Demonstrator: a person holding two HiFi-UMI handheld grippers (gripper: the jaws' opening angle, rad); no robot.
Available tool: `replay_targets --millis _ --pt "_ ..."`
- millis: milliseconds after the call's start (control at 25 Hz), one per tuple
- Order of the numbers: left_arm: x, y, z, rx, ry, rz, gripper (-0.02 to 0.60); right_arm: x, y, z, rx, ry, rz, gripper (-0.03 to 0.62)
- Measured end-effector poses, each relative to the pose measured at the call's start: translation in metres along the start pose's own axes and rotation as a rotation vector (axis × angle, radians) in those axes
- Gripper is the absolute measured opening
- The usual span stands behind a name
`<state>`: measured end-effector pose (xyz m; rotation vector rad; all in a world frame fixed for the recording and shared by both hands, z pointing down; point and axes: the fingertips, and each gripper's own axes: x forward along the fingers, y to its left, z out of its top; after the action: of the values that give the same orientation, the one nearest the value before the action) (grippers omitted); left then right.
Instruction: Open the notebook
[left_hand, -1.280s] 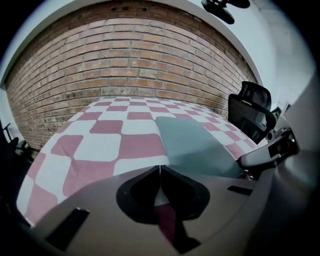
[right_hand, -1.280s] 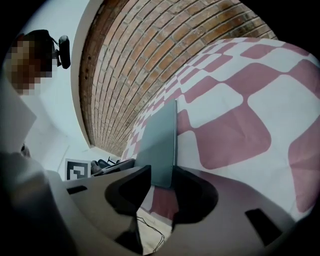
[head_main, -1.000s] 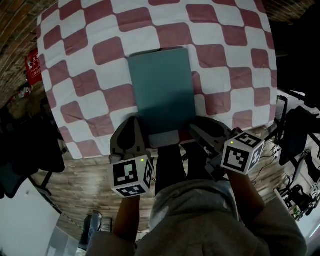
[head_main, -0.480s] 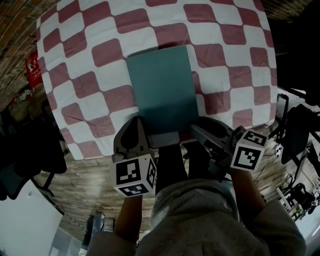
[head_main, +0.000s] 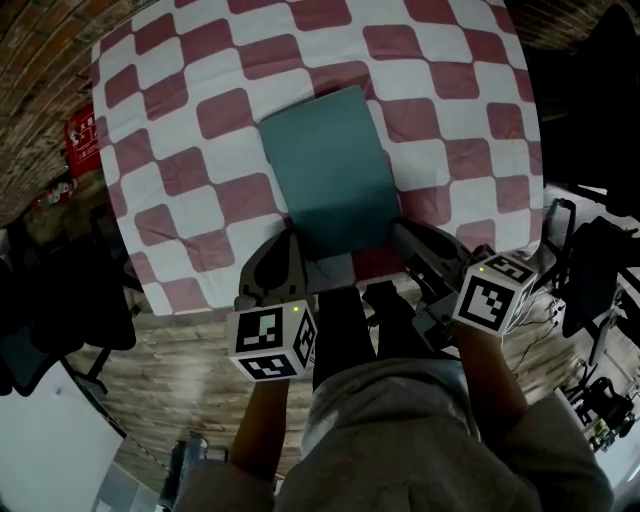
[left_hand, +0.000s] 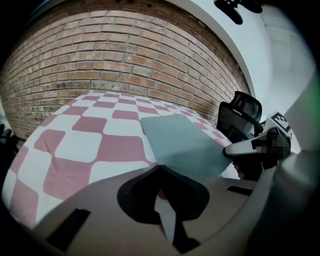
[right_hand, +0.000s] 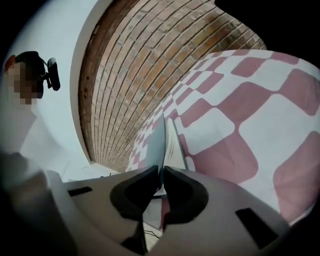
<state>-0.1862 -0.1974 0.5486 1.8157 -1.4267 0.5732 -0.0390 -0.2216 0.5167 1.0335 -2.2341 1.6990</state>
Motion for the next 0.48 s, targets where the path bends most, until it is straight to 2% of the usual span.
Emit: replay_targets --millis 280,480 --pt "-0.044 0.004 0.013 -0.006 -0.066 0.057 0.009 -0.007 0.050 0.000 -0.065 0.020 0.089 0.054" --pt "-0.082 0.007 0.022 -0.009 -0.119 0.122 0.009 -0.002 0.092 -0.008 -0.183 0.069 0.141 0.055"
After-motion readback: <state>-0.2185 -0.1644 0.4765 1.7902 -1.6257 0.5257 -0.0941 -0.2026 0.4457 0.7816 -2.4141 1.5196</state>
